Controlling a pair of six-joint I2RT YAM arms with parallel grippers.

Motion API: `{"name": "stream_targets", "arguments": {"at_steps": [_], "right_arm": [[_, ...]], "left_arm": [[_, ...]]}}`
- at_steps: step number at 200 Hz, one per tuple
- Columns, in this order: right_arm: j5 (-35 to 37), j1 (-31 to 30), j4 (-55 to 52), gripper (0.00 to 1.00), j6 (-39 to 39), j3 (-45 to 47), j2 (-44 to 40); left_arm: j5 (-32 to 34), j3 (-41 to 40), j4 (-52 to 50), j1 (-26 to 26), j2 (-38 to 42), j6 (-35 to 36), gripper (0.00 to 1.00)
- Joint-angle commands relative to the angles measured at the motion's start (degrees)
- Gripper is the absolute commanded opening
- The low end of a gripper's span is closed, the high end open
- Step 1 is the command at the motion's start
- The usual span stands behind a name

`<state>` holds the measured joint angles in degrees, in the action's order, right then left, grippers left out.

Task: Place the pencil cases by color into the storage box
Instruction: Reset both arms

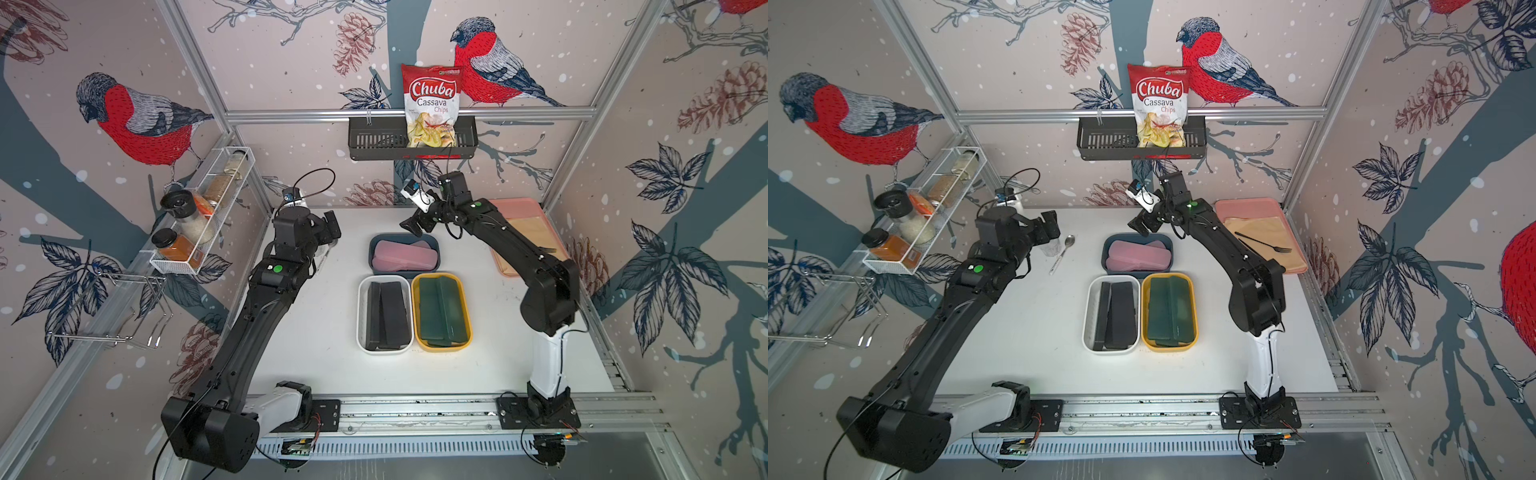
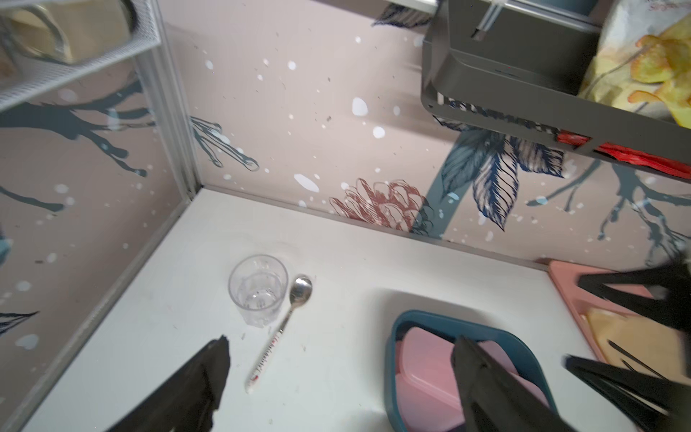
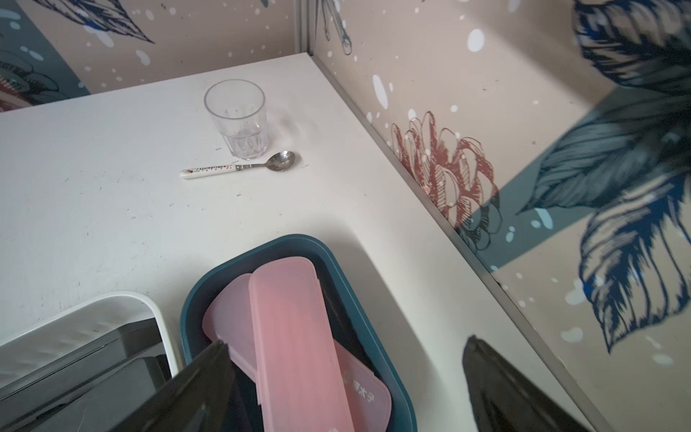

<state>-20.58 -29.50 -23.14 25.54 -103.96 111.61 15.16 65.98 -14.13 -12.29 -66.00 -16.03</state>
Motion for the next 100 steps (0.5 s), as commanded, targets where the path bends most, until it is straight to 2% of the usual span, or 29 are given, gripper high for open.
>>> {"name": "stream_targets", "arguments": {"at_steps": [1,16,37,66,100], "right_arm": [[4.56,3.05,14.77,1.0,-8.18,14.06,-9.82],[6.15,6.66,26.16,1.0,-14.4,26.69,-17.91],[9.02,12.29,39.54,1.0,-21.08,43.15,-27.21],[14.93,18.15,44.47,1.0,-23.17,57.96,-36.14],[22.93,23.22,50.13,1.0,-26.58,73.13,-43.99]], "left_arm": [[7.49,-5.29,8.86,0.28,2.48,4.14,0.94],[11.35,-12.11,14.68,0.34,5.58,4.79,0.9],[13.99,-26.01,31.51,0.36,11.29,8.57,0.81],[17.0,-42.06,51.4,0.34,16.12,14.18,0.8],[22.14,-50.84,58.15,0.42,13.79,13.97,0.83]]}}
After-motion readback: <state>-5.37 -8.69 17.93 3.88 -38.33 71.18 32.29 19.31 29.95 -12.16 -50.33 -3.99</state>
